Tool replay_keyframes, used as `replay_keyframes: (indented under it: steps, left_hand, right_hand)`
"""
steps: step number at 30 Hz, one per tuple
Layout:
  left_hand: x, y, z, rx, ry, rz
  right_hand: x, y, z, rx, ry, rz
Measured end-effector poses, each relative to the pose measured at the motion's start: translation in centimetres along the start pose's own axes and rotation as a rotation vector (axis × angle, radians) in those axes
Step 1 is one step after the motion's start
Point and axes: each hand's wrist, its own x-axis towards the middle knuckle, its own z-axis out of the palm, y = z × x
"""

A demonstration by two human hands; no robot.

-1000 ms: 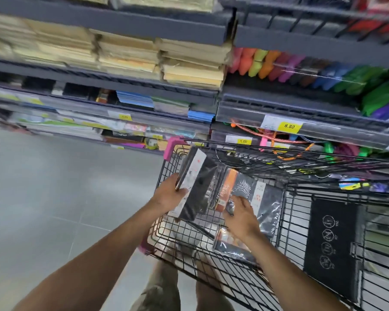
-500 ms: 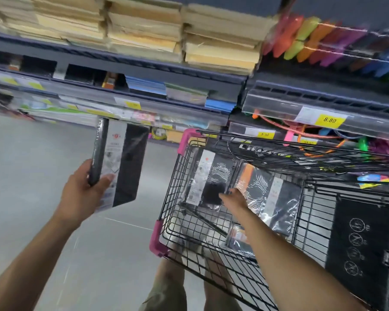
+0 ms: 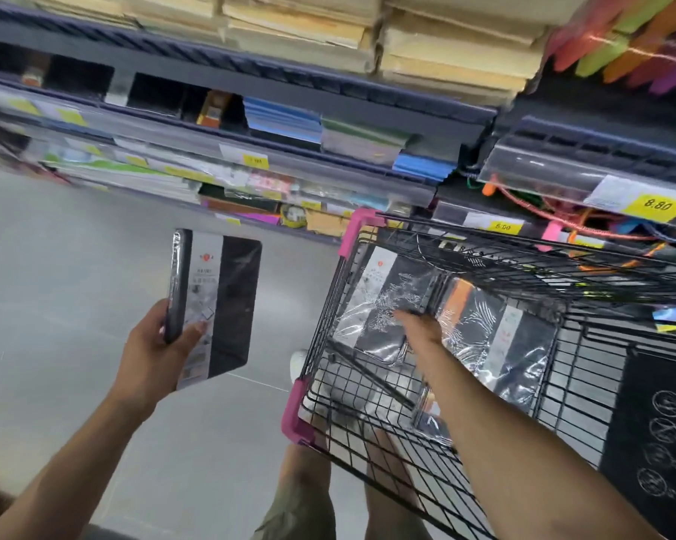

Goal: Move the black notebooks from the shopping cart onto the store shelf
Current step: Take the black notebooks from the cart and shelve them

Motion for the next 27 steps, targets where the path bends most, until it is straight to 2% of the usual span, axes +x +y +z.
replay_keyframes:
  steps: [10,20,27]
  left_hand:
    - [-1.4,1.3,0.0,0.033,-0.013,0.009]
    - [-5.8,5.5,-0.5,-0.002,-0.018,0.094]
    - [-9.3,7.2,-2.1,-0.120,0.024,0.155]
  right_hand:
    - [-5.4,-1.1,-1.1,0.005,-0.045,-0.115]
    - [-11.6,-0.8,-9.8,-0.031,-0.020,-0.234]
    - [-16.3,-1.9,-14.1,0.036,-0.046,-0.423]
